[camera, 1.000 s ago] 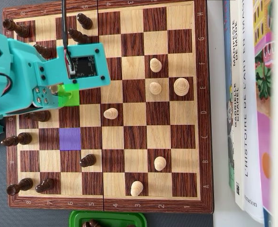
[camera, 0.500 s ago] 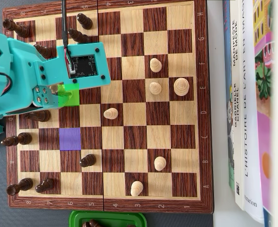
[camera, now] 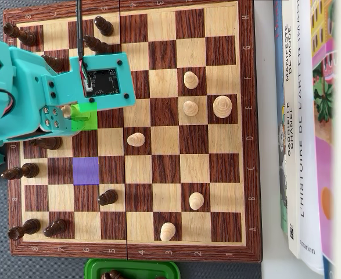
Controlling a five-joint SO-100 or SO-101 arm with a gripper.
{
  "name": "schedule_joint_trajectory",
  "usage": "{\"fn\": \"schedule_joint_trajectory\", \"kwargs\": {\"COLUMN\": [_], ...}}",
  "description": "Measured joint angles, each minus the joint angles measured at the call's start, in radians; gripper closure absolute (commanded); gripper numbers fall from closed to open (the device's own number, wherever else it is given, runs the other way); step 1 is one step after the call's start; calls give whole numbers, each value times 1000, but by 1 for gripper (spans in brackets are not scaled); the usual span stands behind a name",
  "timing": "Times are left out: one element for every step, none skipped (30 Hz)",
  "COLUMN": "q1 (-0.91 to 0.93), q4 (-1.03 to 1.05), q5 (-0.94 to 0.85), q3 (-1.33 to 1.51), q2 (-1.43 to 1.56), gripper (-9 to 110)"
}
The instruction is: Play chess
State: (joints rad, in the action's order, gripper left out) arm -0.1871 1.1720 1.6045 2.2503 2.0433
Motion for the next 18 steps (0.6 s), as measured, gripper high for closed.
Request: {"fn": "schedule_joint_trajectory", "kwargs": {"q1": [2,2,2,2,2,2,2,2,2,2,2,2,2,5,11,14,18,23], "q4": [0,0,0,0,0,0,0,0,0,0,0,0,0,0,0,0,2,2], "q5": [0,0,0,0,0,0,0,0,0,0,0,0,0,0,0,0,0,0], "q3": [0,0,0,0,0,0,0,0,0,0,0,0,0,0,0,0,0,0], "q2": [0,0,0,0,0,6,17,32,49,66,80,94,107,123,135,150,166,184], "gripper": [86,84,83,83,83,83,83,83,83,83,83,83,83,83,83,83,83,83]}}
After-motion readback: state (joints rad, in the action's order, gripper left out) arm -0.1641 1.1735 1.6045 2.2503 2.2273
